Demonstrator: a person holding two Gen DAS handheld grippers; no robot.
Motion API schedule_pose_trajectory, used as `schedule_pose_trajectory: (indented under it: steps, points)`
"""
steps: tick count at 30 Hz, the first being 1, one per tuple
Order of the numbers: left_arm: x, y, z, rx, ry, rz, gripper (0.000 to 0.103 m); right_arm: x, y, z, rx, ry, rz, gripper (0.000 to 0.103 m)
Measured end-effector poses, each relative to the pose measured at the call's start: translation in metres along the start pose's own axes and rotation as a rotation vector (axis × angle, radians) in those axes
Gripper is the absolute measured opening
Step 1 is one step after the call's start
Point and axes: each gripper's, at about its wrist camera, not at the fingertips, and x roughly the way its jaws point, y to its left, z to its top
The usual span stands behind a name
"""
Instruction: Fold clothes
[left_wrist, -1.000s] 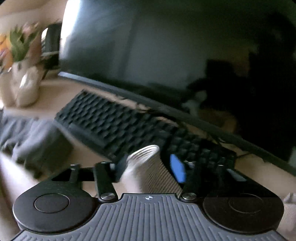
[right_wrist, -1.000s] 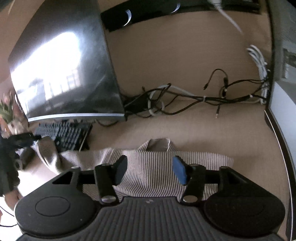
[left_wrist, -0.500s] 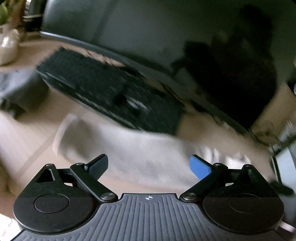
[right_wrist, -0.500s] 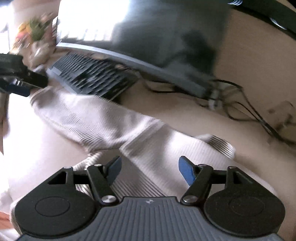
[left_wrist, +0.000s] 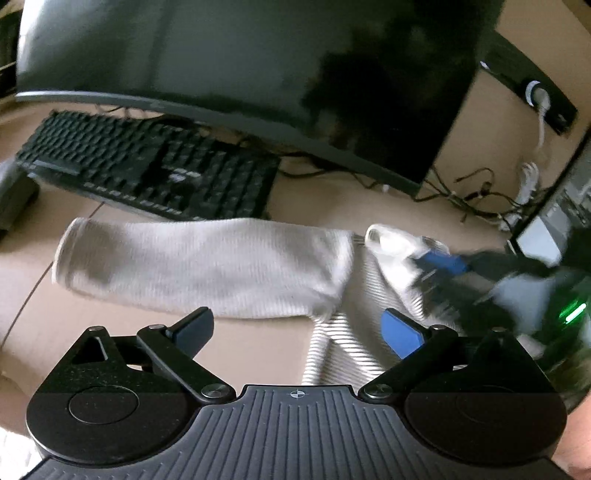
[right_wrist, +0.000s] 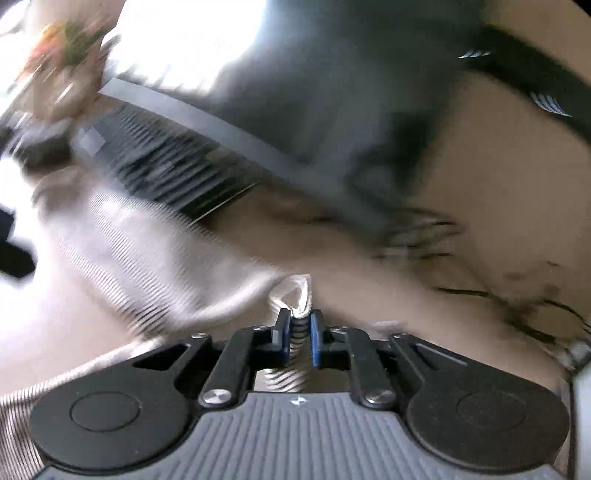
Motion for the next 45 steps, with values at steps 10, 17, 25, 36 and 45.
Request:
schedule_pose_trajectory:
  steps: [10,17,25,36,45]
  points:
    - [0.022,-0.069,0.011,0.167,0.016,-0.204,0.100,-0.144,-0.150,0.005,0.197,-0.201,-0.470,0.010]
    - [0.039,-0.104,0.006,0.248,0.053,-0.285,0.100,-0.175,-0.167,-0.016,0.200,-0.157,-0.618,0.010]
    - [0.063,-0.070,-0.012,0.210,0.132,-0.167,0.100,-0.159,-0.142,-0.065,0.255,-0.039,-0.586,0.065]
    - [0.105,-0.065,-0.018,0.206,0.205,-0.110,0.083,-0.037,-0.112,-0.108,0.456,0.202,-0.150,0.064]
    - [0.137,-0.076,0.001,0.252,0.186,-0.138,0.084,-0.011,-0.126,-0.118,0.471,0.208,-0.135,0.072]
